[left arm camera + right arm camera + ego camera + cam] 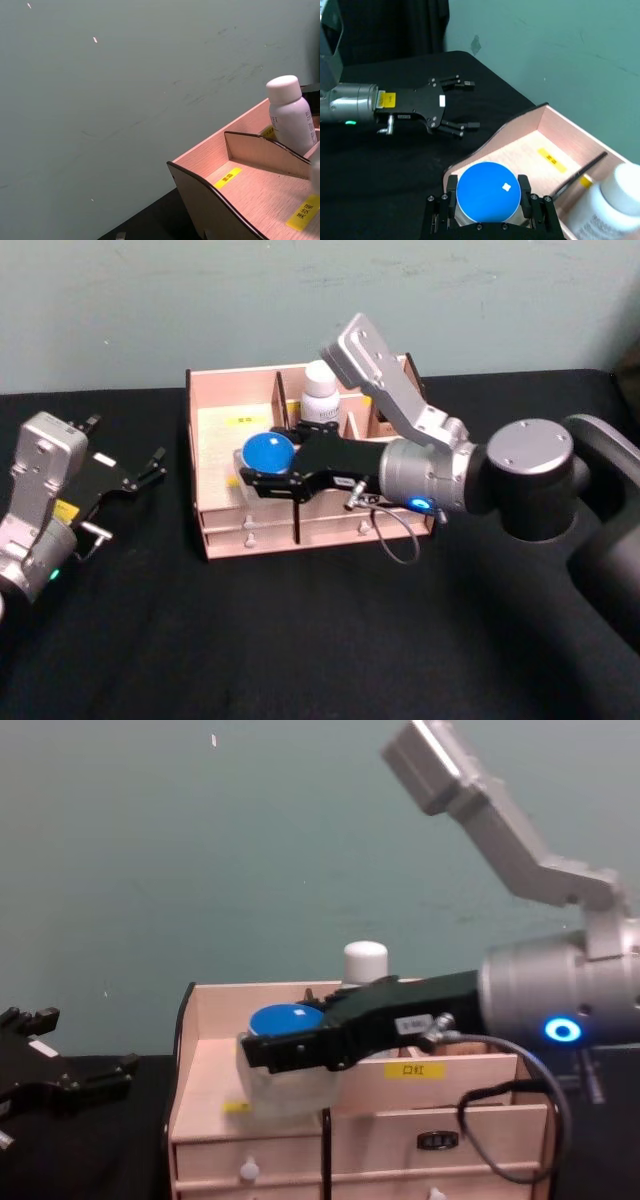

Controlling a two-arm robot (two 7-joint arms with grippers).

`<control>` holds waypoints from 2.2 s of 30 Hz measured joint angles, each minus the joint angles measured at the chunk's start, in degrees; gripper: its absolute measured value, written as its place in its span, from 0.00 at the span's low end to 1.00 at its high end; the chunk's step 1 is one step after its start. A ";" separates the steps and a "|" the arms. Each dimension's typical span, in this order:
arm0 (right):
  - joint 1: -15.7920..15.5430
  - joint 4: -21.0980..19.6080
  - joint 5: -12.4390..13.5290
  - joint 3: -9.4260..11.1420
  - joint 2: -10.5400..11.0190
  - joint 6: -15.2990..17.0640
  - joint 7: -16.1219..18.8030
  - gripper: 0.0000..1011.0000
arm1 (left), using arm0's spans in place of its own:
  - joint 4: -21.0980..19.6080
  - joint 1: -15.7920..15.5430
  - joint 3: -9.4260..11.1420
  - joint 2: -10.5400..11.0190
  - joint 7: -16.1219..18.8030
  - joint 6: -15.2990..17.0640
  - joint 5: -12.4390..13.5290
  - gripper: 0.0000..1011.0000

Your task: Pick up the facial cleanser and watermelon frost from the table and place them into the tiered storage box.

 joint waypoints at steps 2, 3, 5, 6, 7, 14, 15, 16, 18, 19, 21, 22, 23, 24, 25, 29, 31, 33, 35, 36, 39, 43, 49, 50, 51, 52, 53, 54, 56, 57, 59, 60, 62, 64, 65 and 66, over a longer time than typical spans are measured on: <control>1.11 1.64 -0.22 -0.52 -1.26 -0.19 0.00 0.72 | 0.00 0.00 0.00 0.00 0.00 0.00 0.00 1.00; 1.45 2.18 -0.33 -0.68 -1.65 -0.31 0.00 0.72 | 0.00 0.00 0.00 0.00 0.00 0.00 0.00 1.00; 2.45 3.86 -0.61 -1.18 -2.84 -0.64 0.03 0.72 | 0.00 0.00 0.00 0.00 0.00 0.00 0.00 1.00; 2.82 4.48 -0.72 -1.32 -3.24 -0.76 0.02 0.72 | 0.00 0.00 0.00 0.00 0.00 0.00 0.00 1.00; 3.10 5.05 -0.95 -1.46 -3.58 -0.87 0.01 0.72 | 0.00 0.00 0.00 0.00 0.00 0.00 0.00 1.00; 6.24 11.44 -2.54 -2.10 -7.21 -2.23 -0.79 0.72 | 0.00 0.00 0.00 0.00 0.00 0.00 0.00 1.00; 6.49 11.96 -2.71 -2.12 -7.50 -2.38 -0.83 0.72 | 0.00 0.00 0.00 0.00 0.00 0.00 0.00 1.00; 7.19 13.49 -3.09 -2.14 -8.28 -2.81 -0.95 0.72 | 0.00 0.00 0.00 0.00 0.00 0.00 0.00 1.00; 7.80 14.87 -3.42 -2.13 -8.99 -3.16 -1.05 0.72 | 0.00 0.00 0.00 0.00 0.00 0.00 0.00 1.00; 8.32 16.08 -3.73 -2.11 -9.62 -3.46 -1.14 0.72 | 0.00 0.00 0.00 0.00 0.00 0.00 0.00 1.00; 8.73 17.06 -3.96 -2.07 -10.13 -3.70 -1.20 0.72 | 0.00 0.00 0.00 0.00 0.00 0.00 0.00 1.00; 8.92 17.64 -4.09 -2.03 -10.39 -3.82 -1.22 0.72 | 0.00 0.00 0.00 0.00 0.00 0.00 0.00 1.00; 9.22 18.55 -4.37 -1.96 -10.87 -3.98 -1.29 0.72 | 0.00 0.00 0.00 0.00 0.00 0.00 0.00 1.00; 9.38 18.99 -4.48 -1.91 -11.12 -4.04 -1.33 0.72 | 0.00 0.00 0.00 0.00 0.00 0.00 0.00 1.00; 9.47 19.29 -4.59 -1.89 -11.28 -4.07 -1.37 0.72 | 0.00 0.00 0.00 0.00 0.00 0.00 0.00 1.00; 9.80 20.86 -5.33 -1.70 -12.10 -4.10 -1.43 0.72 | 0.00 0.00 0.00 0.00 0.00 0.00 0.00 1.00; 9.82 21.23 -5.50 -1.61 -12.28 -4.10 -1.41 0.72 | 0.00 0.00 0.00 0.00 0.00 0.00 0.00 1.00; 9.86 21.73 -5.72 -1.40 -12.54 -4.03 -1.41 0.72 | 0.00 0.00 0.00 0.00 0.00 0.00 0.00 1.00; 9.87 21.94 -5.85 -1.26 -12.67 -3.96 -1.42 0.72 | 0.00 0.00 0.00 0.00 0.00 0.00 0.00 1.00; 9.87 22.02 -5.90 -1.20 -12.72 -3.92 -1.43 0.72 | 0.00 0.00 0.00 0.00 0.00 0.00 0.00 1.00; 9.88 22.01 -5.90 -1.21 -12.69 -3.91 -1.43 0.72 | 0.00 0.00 0.00 0.00 0.00 0.00 0.00 1.00; 9.89 21.96 -5.90 -1.25 -12.67 -3.88 -1.43 0.72 | 0.00 0.00 0.00 0.00 0.00 0.00 0.00 1.00; 9.89 21.92 -5.92 -1.29 -12.63 -3.78 -1.43 0.81 | 0.00 0.00 0.00 0.00 0.00 0.00 0.00 1.00; 9.89 21.90 -5.92 -1.31 -12.62 -3.78 -1.42 0.86 | 0.00 0.00 0.00 0.00 0.00 0.00 0.00 1.00; 9.77 21.60 -5.99 -1.22 -12.57 -4.01 -1.49 0.90 | 0.00 0.00 0.00 0.00 0.00 0.00 0.00 1.00; 9.61 21.29 -6.09 -1.11 -12.52 -4.26 -1.58 0.91 | 0.00 0.00 0.00 0.00 0.00 0.00 0.00 1.00; 9.42 20.94 -6.20 -0.96 -12.46 -4.51 -1.67 0.96 | 0.00 0.00 0.00 0.00 0.00 0.00 0.00 1.00; 9.22 20.59 -6.36 -0.84 -12.35 -4.82 -1.80 0.96 | 0.00 0.00 0.00 0.00 0.00 0.00 0.00 1.00; 8.71 19.57 -6.79 -0.52 -12.09 -5.58 -2.12 0.99 | 0.00 0.00 0.00 0.00 0.00 0.00 0.00 1.00; 8.56 19.26 -6.92 -0.40 -12.02 -5.77 -2.20 0.99 | 0.00 0.00 0.00 0.00 0.00 0.00 0.00 1.00; 8.05 18.17 -7.27 -0.11 -11.74 -6.31 -2.50 0.99 | 0.00 0.00 0.00 0.00 0.00 0.00 0.00 1.00; 7.86 17.75 -7.39 0.01 -11.62 -6.43 -2.57 0.99 | 0.00 0.00 0.00 0.00 0.00 0.00 0.00 1.00; 7.29 16.47 -7.66 0.32 -11.25 -6.70 -2.72 0.99 | 0.00 0.00 0.00 0.00 0.00 0.00 0.00 1.00; 6.52 14.94 -7.70 0.71 -10.72 -6.82 -2.77 0.99 | 0.00 0.00 0.00 0.00 0.00 0.00 0.00 1.00; 6.23 14.33 -7.71 0.87 -10.52 -6.83 -2.76 0.99 | 0.00 0.00 0.00 0.00 0.00 0.00 0.00 1.00; 5.60 13.13 -7.67 1.18 -10.10 -6.84 -2.72 0.99 | 0.00 0.00 0.00 0.00 0.00 0.00 0.00 1.00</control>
